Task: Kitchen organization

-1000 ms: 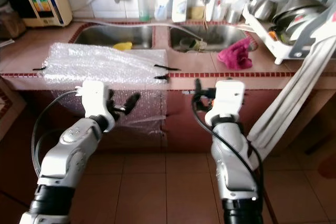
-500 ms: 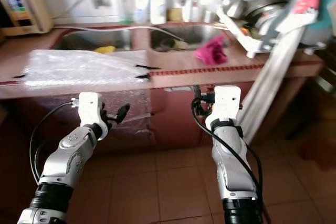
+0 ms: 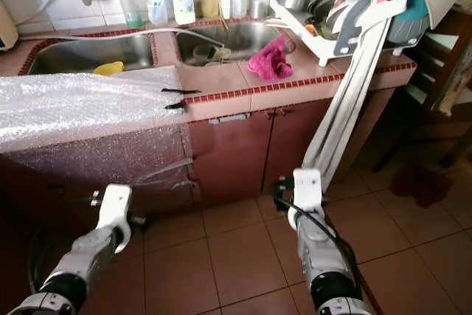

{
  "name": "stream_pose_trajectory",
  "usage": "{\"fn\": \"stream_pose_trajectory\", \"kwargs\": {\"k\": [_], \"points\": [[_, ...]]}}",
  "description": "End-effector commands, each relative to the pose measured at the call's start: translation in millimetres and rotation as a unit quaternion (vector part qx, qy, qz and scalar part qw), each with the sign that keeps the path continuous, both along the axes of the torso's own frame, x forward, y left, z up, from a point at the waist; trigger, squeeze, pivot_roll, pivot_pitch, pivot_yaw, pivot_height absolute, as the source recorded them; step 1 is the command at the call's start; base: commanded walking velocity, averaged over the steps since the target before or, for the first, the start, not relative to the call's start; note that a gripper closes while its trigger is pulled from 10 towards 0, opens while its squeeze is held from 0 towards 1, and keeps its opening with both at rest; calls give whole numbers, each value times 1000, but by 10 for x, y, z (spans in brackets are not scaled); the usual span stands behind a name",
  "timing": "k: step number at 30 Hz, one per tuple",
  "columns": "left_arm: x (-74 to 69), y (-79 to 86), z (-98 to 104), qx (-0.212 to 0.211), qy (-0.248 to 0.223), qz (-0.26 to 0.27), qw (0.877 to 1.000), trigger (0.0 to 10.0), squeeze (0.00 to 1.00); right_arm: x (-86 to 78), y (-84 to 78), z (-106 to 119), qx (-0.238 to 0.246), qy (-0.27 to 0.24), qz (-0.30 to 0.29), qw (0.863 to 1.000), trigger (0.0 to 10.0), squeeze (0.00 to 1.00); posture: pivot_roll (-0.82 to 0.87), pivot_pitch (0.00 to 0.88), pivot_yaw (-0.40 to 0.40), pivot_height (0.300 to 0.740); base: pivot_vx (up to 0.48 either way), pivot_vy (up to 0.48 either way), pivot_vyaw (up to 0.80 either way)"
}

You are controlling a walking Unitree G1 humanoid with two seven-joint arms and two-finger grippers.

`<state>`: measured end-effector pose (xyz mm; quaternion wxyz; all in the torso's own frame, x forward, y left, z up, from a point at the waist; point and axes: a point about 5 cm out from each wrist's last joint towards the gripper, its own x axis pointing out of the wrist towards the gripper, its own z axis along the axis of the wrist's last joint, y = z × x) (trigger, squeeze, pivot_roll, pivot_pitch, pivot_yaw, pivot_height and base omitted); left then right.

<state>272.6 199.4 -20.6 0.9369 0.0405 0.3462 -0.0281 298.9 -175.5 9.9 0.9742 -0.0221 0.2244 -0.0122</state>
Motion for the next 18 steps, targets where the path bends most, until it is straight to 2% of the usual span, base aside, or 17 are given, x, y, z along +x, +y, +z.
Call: {"fn": "stream_pose_trajectory", "kwargs": {"k": [1, 2, 3, 4, 5, 9, 10, 15, 18], "points": [[-110, 21, -109, 24, 28, -5, 999, 10000, 0, -59, 35, -120, 15, 32, -3, 999, 10000, 86, 25, 0, 16, 740, 0, 0, -763], [-131, 27, -128, 27, 33, -5, 999, 10000, 0, -80, 36, -149, 21, 40, -9, 999, 10000, 86, 25, 0, 16, 740, 0, 0, -763], [-157, 31, -150, 30, 39, -6, 999, 10000, 0, -107, 39, -187, 28, 51, -14, 998, 10000, 0, 27, 0, 14, 740, 0, 0, -756], [-226, 50, -205, 34, 55, -3, 998, 10000, 0, -186, 62, -280, 31, 77, -15, 996, 10000, 0, 32, 0, 11, 740, 0, 0, -756], [-226, 50, -205, 34, 55, -3, 998, 10000, 0, -186, 62, -280, 31, 77, -15, 996, 10000, 0, 32, 0, 11, 740, 0, 0, -756], [-376, 73, -314, 46, 87, -15, 995, 10000, 0, -353, 101, -449, 31, 122, -13, 992, 10000, 0, 38, 0, 6, 740, 0, 0, -753], [-447, 82, -360, 48, 102, -21, 993, 10000, 0, -447, 109, -529, 36, 144, -16, 989, 10000, 0, 40, 0, 5, 740, 0, 0, -750], [-513, 92, -402, 49, 112, -17, 992, 10000, 0, -631, 63, -661, 61, 175, -43, 982, 10000, 0, 43, 0, 8, 740, 0, 0, -604], [-527, 89, -411, 48, 114, -18, 992, 10000, 0, -703, 57, -709, 59, 188, -41, 980, 10000, 0, 39, 0, 9, 740, 0, 0, 0]]}}
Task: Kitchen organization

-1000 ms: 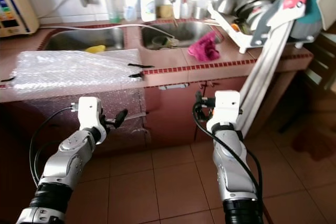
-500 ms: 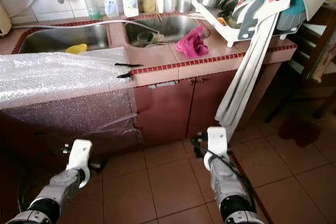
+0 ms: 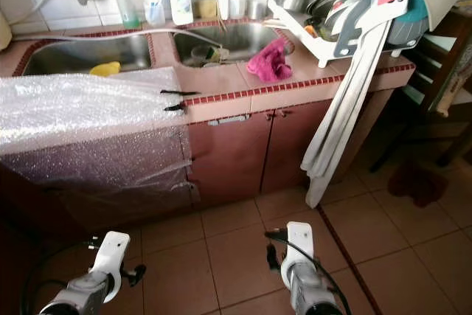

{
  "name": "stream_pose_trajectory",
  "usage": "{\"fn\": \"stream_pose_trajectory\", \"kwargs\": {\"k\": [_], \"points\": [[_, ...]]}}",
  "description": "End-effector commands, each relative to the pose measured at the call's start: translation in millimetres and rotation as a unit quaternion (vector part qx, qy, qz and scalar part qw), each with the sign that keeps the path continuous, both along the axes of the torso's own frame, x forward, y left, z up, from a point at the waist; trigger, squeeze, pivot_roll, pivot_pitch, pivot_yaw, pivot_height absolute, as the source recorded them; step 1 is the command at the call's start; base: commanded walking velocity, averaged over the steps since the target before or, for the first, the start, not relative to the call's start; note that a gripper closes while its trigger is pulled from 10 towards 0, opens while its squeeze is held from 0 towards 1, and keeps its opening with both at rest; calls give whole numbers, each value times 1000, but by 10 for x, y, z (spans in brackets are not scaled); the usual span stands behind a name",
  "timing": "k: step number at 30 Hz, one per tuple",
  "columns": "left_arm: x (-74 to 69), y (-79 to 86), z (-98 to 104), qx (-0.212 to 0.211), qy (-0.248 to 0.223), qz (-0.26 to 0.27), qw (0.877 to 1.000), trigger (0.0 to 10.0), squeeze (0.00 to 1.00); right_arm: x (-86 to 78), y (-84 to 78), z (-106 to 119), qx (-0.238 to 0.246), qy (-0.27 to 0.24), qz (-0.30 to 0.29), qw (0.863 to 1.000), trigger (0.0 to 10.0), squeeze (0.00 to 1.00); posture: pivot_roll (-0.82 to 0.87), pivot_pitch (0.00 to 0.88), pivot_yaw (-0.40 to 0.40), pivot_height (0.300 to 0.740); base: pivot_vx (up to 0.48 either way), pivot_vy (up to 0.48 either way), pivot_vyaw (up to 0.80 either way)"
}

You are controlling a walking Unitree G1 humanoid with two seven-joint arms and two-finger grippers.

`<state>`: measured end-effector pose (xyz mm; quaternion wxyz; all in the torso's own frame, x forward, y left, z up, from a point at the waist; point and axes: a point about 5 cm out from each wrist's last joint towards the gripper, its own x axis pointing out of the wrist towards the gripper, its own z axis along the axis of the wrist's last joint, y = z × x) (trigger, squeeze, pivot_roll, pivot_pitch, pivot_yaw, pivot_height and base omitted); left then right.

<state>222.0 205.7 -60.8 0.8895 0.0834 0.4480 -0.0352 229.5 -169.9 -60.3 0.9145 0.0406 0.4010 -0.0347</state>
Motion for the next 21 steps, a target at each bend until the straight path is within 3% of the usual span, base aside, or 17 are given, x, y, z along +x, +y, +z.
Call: {"fn": "stream_pose_trajectory", "kwargs": {"k": [1, 21], "points": [[-24, 25, -11, 6, 4, -1, 1000, 10000, 0, -27, 4, -20, 1, 7, 2, 1000, 10000, 0, 38, 0, 9, 740, 0, 0, -456], [-6, 16, -4, 27, 7, -22, 999, 10000, 0, -220, -73, -131, 0, 43, -6, 999, 10000, 0, 41, 0, 15, 740, 0, 0, -738]]}}
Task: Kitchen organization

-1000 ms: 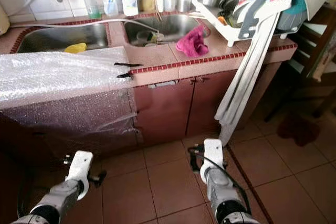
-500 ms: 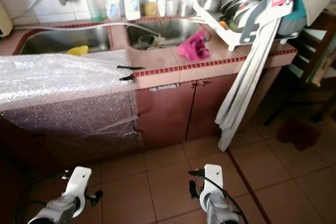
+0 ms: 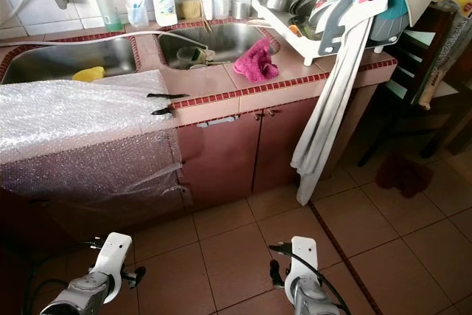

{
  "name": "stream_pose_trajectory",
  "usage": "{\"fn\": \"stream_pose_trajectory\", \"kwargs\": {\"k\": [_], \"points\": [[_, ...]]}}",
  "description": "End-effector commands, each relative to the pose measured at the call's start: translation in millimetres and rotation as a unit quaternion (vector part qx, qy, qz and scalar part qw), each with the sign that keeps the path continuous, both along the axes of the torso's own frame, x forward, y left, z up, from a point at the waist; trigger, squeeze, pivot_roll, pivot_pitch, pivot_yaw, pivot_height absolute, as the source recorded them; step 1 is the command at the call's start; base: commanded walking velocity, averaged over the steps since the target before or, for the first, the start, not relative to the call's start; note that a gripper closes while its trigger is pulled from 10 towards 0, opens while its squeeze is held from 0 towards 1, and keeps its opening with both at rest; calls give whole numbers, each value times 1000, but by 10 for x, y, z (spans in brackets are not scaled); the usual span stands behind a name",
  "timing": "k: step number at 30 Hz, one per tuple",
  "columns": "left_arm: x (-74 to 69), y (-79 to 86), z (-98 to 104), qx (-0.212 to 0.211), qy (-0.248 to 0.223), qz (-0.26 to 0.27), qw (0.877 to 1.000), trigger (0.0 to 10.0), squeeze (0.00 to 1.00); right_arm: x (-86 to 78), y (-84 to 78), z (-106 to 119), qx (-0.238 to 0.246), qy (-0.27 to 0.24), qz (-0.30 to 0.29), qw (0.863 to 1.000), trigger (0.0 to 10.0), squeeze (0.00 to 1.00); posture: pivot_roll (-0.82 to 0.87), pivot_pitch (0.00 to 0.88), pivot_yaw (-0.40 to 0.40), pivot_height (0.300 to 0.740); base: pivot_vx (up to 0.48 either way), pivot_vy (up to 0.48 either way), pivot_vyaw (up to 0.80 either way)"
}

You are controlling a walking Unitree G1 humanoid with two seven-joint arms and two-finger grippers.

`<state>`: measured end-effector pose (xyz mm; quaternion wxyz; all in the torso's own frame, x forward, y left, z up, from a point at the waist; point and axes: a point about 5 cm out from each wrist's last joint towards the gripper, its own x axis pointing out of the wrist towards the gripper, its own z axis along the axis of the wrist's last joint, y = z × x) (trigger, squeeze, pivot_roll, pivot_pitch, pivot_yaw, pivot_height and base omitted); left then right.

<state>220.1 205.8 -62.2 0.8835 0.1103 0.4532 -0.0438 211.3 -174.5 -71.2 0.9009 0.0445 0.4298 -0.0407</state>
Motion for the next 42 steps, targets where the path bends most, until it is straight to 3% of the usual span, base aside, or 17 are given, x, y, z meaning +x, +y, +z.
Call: {"fn": "stream_pose_trajectory", "kwargs": {"k": [1, 7, 23, 31, 42], "points": [[17, 13, 12, 7, -1, -4, 1000, 10000, 0, -51, -39, -28, -5, 13, 2, 1000, 10000, 0, 44, 0, 13, 740, 0, 0, -744], [26, 10, 17, 4, -7, 2, 1000, 10000, 0, -136, -108, -66, -23, 28, 13, 999, 10000, 0, 60, 0, 7, 740, 0, 0, -738], [22, 39, 20, 22, -2, -20, 1000, 10000, 0, -172, -144, -80, -31, 35, 24, 999, 10000, 0, 54, 0, 11, 740, 0, 0, -722], [37, 21, 25, 25, -2, -26, 999, 10000, 0, -171, -116, -83, -31, 34, 33, 998, 10000, 0, 54, 0, 16, 740, 0, 0, -267], [34, 19, 23, 26, -2, -27, 999, 10000, 0, -227, -126, -111, -34, 45, 37, 998, 10000, 0, 56, 0, 12, 740, 0, 0, -786]]}}
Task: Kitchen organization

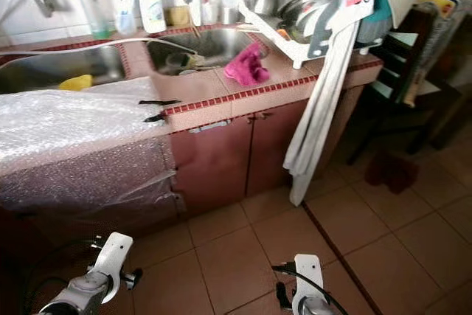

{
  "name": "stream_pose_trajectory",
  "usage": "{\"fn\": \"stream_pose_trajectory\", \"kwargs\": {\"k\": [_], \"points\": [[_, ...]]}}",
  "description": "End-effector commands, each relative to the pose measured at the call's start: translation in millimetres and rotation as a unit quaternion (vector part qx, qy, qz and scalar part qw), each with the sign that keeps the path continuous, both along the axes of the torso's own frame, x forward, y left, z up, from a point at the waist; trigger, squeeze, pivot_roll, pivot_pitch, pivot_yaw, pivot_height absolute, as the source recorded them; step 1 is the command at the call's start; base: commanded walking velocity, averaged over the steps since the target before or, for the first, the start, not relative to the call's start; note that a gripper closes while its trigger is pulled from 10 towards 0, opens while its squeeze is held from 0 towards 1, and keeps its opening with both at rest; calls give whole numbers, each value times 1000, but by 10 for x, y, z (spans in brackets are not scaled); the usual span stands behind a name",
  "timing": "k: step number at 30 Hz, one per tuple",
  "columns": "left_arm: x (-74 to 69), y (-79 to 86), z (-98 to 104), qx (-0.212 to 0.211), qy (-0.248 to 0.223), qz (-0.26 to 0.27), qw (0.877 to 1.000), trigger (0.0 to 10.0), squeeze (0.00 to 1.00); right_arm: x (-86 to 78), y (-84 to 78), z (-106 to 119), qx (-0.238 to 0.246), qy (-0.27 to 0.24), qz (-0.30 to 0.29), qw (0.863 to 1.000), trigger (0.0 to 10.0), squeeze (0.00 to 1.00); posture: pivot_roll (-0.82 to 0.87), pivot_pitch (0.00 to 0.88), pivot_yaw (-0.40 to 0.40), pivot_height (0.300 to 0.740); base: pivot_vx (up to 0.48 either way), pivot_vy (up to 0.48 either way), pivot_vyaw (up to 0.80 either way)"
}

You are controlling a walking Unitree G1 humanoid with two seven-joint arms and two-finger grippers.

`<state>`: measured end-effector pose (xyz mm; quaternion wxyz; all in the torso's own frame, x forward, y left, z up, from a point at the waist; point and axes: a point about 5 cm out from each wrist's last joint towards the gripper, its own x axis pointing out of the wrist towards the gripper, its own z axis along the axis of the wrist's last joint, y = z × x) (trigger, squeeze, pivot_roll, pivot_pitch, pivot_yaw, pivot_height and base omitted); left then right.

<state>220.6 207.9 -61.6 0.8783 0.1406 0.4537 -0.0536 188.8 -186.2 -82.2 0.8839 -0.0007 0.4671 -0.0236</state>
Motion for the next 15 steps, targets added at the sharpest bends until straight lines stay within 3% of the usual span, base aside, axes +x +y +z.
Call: {"fn": "stream_pose_trajectory", "kwargs": {"k": [1, 15], "points": [[28, -3, 17, 3, -4, -4, 1000, 10000, 0, -4, -10, -2, -4, 3, 1, 1000, 10000, 0, 55, 0, 12, 740, 0, 0, -781], [87, 5, 56, 18, -18, -11, 1000, 10000, 0, -31, -22, -13, -6, 6, 4, 1000, 10000, 0, 48, 0, 13, 740, 0, 0, -780]]}}
